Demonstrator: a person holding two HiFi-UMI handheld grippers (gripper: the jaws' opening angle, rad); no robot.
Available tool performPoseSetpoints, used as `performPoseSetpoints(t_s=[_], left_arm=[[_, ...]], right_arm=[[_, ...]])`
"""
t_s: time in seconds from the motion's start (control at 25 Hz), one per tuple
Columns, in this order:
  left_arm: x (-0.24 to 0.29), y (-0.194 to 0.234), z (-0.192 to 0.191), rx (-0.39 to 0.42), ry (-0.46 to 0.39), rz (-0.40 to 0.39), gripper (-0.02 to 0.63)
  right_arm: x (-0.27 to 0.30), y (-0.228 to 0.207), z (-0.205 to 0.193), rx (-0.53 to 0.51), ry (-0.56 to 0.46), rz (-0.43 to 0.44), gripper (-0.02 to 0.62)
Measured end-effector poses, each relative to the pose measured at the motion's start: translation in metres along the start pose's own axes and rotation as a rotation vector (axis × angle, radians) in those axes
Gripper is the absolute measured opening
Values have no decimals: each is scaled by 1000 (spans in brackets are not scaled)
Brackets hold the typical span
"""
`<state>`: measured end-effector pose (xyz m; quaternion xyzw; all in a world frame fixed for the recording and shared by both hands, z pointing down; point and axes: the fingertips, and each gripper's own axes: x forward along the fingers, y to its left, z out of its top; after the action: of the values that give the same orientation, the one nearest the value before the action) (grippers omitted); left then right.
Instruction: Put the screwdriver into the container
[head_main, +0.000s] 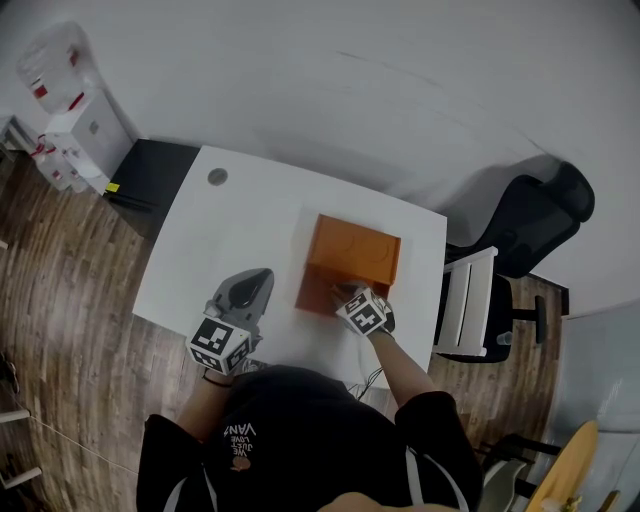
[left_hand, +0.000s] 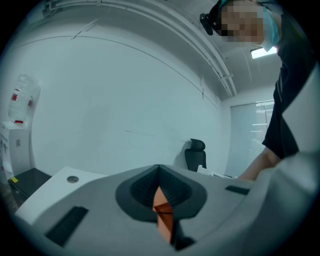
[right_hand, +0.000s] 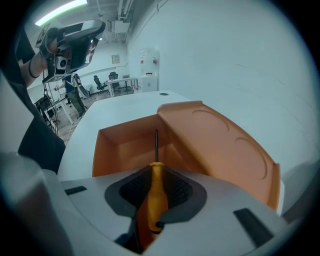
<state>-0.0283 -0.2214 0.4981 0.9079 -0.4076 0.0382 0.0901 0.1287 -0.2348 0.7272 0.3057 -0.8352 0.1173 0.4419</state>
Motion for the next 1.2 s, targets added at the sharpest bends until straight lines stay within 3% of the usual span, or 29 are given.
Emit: performPoseSetpoints(t_s=[1.2], left_arm=[[-6, 6, -4, -13, -2, 1, 15]], right_arm=[[10, 1, -6, 39, 51, 18, 87]])
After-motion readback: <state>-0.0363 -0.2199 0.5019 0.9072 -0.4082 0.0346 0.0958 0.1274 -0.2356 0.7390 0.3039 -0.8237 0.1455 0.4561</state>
